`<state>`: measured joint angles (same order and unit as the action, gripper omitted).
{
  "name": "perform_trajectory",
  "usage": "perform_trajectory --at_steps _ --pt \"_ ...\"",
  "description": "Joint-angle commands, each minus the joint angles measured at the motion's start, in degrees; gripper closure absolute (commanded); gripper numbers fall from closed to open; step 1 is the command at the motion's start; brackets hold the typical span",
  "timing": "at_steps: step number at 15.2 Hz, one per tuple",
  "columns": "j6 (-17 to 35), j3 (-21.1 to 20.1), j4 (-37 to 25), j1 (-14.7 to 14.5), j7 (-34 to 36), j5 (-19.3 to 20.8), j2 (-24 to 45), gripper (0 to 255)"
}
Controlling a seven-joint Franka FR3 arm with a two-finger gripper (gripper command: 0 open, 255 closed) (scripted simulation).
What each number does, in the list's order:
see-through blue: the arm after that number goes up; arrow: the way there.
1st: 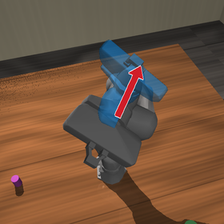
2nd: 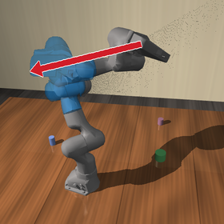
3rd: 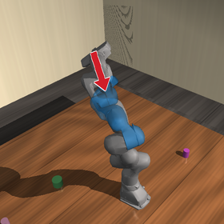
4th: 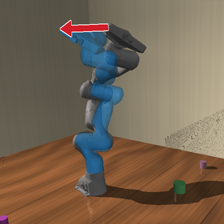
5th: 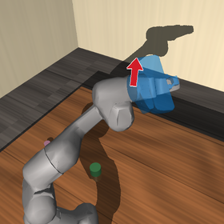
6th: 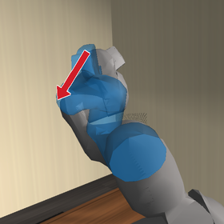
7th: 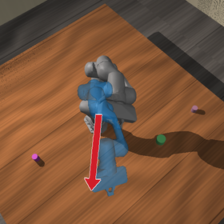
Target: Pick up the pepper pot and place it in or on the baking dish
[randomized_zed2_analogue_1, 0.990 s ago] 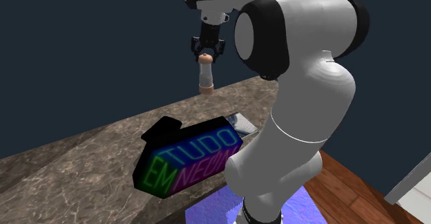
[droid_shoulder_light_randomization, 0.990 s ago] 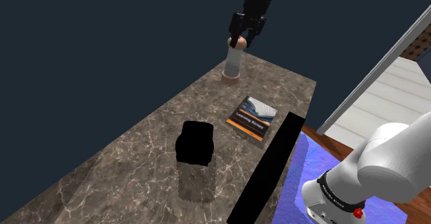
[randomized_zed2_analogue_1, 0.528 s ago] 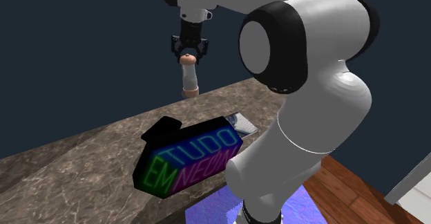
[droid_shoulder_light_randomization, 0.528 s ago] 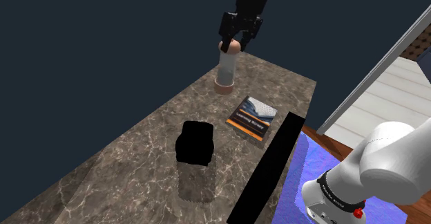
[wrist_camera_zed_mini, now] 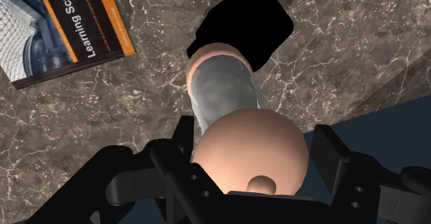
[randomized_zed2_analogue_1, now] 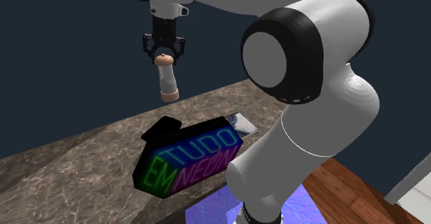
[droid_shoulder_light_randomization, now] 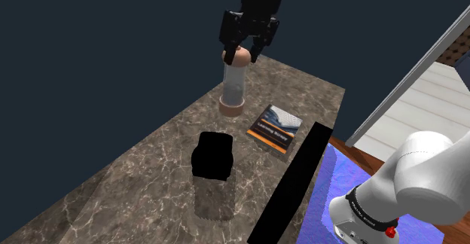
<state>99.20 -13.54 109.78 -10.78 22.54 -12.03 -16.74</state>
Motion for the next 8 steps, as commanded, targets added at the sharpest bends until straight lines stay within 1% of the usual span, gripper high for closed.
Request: perform_trajectory --at_steps 1,5,8 --pt "-0.4 -1.6 -0.7 -0.9 2.6 -0.2 -0.1 255" --pt "-1.2 -5.1 -3.2 -2.6 8.1 -0.3 0.6 255" --pt "1.1 -5.2 -0.5 -2.7 7.8 -0.6 0.1 255"
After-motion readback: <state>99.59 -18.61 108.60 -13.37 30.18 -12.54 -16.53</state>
